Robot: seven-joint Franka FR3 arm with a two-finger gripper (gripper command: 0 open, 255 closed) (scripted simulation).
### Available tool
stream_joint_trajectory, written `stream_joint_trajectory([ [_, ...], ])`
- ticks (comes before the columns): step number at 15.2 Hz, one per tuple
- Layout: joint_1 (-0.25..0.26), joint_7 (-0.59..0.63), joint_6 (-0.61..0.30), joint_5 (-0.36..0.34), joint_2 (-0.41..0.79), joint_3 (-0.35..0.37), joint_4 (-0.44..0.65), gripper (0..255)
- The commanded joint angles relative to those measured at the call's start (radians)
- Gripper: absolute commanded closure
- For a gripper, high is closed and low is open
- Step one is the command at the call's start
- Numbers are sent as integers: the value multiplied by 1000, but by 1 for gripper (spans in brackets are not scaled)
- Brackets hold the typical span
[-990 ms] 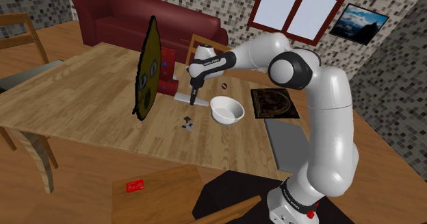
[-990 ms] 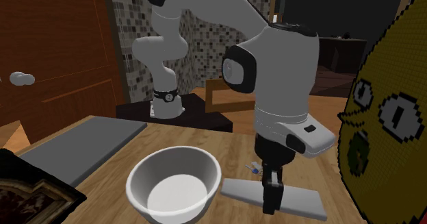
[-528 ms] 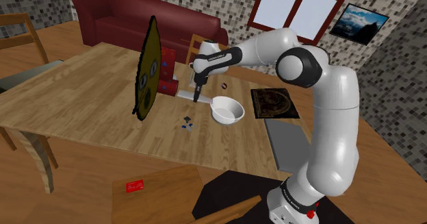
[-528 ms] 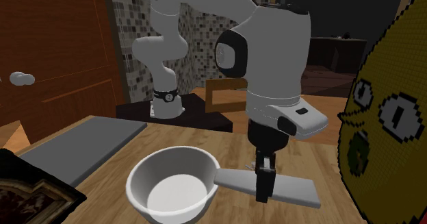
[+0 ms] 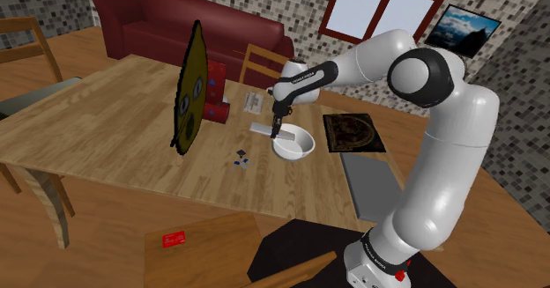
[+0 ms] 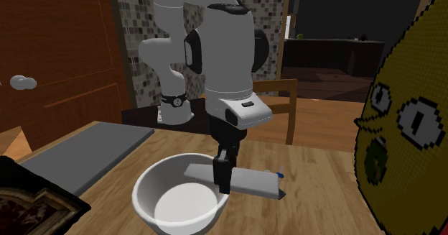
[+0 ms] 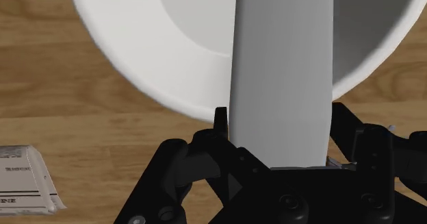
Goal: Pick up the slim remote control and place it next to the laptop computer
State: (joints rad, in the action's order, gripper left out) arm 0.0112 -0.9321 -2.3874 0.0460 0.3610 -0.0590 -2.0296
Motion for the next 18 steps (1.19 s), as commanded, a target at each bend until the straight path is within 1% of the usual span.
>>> stream_joint_trajectory([
  [1, -19, -30, -29, 2, -50, -8, -79, 255],
  [10, -115, -193, -119, -3, -245, -73, -367, 255],
  [17, -203, -338, -159, -33, -374, -154, -535, 255],
  [18, -202, -342, -174, -28, -360, -154, -537, 255],
])
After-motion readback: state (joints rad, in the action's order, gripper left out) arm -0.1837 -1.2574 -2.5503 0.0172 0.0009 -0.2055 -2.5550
